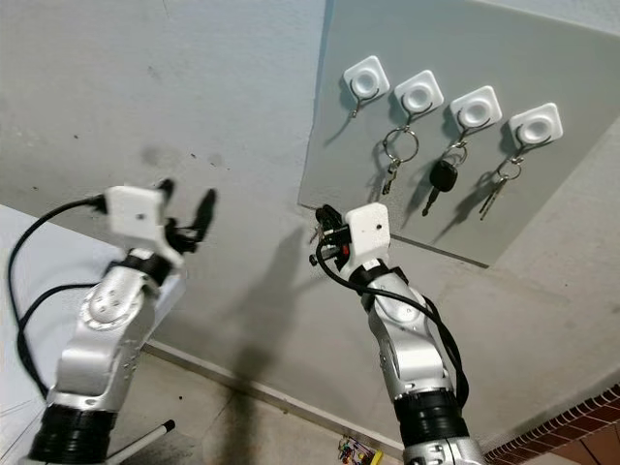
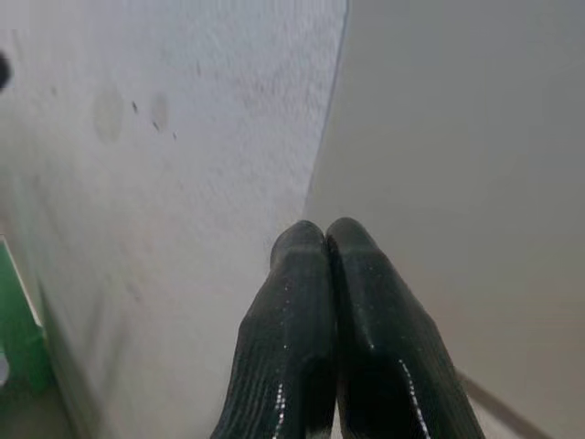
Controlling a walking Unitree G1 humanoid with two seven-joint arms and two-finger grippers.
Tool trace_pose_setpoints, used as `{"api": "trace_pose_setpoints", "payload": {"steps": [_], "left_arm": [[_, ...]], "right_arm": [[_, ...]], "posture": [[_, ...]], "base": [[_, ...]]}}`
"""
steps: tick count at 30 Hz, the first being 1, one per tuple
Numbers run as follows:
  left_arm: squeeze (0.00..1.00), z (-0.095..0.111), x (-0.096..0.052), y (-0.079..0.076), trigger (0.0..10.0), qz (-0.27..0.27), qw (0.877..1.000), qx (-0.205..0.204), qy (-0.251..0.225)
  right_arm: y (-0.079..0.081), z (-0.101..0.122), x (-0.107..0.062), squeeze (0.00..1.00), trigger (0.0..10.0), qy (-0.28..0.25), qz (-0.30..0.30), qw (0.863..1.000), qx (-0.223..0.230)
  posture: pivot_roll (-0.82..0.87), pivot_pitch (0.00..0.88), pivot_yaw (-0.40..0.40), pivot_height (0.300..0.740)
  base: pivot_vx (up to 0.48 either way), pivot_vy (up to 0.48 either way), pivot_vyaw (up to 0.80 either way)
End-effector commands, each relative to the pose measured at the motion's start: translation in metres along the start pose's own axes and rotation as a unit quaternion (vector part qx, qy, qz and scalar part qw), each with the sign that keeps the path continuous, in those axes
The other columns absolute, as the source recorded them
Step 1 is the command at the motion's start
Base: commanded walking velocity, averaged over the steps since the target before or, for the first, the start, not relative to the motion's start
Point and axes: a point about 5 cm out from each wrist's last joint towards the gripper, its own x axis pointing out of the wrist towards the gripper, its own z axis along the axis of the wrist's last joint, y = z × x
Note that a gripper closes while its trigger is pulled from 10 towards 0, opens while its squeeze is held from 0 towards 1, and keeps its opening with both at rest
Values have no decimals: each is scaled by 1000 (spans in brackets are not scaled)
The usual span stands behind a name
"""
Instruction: Hang keys on a hook
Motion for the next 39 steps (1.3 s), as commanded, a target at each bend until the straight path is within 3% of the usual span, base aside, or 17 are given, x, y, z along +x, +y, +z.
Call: {"api": "trace_pose_setpoints", "payload": {"steps": [1, 5, 11, 14, 15, 20, 29, 39], "left_arm": [[0, 11, 5, -7, 10000, -26, 999, 15, -16], [0, 21, 9, -12, 10000, -46, 998, 14, -31], [0, 39, 11, -15, 10000, -64, 996, 11, -58], [0, 42, 9, -16, 10000, -66, 996, 1, -61], [0, 42, 9, -16, 10000, -66, 996, -1, -61], [0, 42, 7, -16, 10000, -69, 996, -1, -55], [0, 47, 9, -20, 10000, -81, 995, 0, -59], [0, 57, 10, -36, 10000, -120, 990, 4, -69]], "right_arm": [[-1, 17, 5, 0, 10000, -31, 15, 999, -10], [-2, 28, 9, 0, 10000, -53, 29, 998, -8], [-4, 54, 9, 0, 10000, -113, 60, 991, 34], [-9, 66, 5, 0, 10000, -149, 65, 984, 76], [-13, 71, 2, 0, 10000, -165, 63, 978, 109], [-24, 77, -4, 0, 10000, -181, 62, 969, 156], [-31, 86, -3, 0, 10000, -195, 64, 962, 180], [-38, 101, 2, 0, 10000, -216, 68, 952, 204]], "posture": [[-113, 0, -91, 740], [-115, 0, -90, 740], [-115, 0, -84, 740], [-115, 0, -81, 740], [-116, 0, -78, 740], [-115, 0, -76, 740], [-115, 0, -72, 740], [-109, 0, -79, 740]], "base": [[0, 0, 0], [0, 0, 0], [0, 0, 0], [0, 0, 0], [0, 0, 0], [0, 0, 0], [0, 0, 0], [0, 0, 0]]}}
